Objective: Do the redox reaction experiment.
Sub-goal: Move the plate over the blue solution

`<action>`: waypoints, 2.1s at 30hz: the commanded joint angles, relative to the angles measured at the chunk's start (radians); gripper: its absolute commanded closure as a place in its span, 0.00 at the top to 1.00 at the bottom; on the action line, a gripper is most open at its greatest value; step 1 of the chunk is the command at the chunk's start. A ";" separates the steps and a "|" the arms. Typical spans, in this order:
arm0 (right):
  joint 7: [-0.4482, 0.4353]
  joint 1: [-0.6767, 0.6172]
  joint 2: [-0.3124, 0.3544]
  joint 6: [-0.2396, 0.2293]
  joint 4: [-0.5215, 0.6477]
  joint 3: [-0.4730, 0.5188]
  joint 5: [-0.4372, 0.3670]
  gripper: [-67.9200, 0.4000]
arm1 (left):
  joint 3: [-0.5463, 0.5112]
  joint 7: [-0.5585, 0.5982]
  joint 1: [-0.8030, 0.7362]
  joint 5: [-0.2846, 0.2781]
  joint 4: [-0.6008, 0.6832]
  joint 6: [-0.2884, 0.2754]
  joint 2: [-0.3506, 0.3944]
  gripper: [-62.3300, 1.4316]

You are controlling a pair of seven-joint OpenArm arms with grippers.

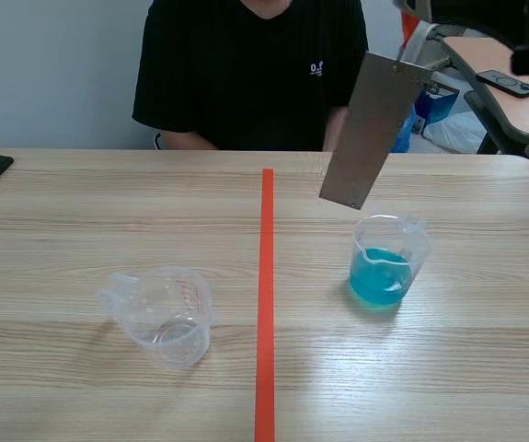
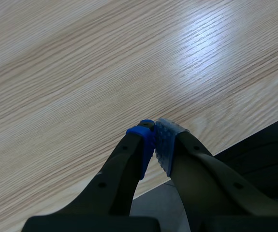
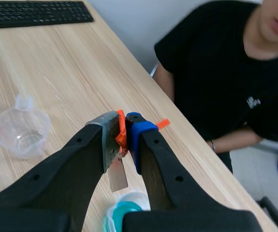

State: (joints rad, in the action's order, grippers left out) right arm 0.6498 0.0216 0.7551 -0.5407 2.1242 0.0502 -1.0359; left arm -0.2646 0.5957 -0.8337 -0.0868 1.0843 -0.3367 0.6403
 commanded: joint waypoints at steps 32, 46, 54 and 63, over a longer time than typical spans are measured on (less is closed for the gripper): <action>-0.027 0.098 0.034 -0.117 -0.353 0.019 -0.132 0.02 | -0.007 0.015 0.000 -0.007 0.010 0.001 0.005 0.07; -0.027 0.097 0.031 -0.114 -0.353 0.015 -0.136 0.02 | -0.007 0.015 0.000 -0.007 0.010 0.001 0.005 0.07; -0.023 0.097 0.032 -0.114 -0.353 0.015 -0.136 0.02 | -0.007 0.015 0.000 -0.007 0.010 0.001 0.005 0.07; -0.015 0.095 0.032 -0.114 -0.353 0.015 -0.136 0.02 | -0.007 0.018 0.000 -0.007 0.010 0.001 0.005 0.07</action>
State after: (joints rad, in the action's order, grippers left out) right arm 0.6525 0.0910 0.7757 -0.6590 1.7523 0.0536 -1.1568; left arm -0.2646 0.5961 -0.8333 -0.0868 1.0843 -0.3367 0.6403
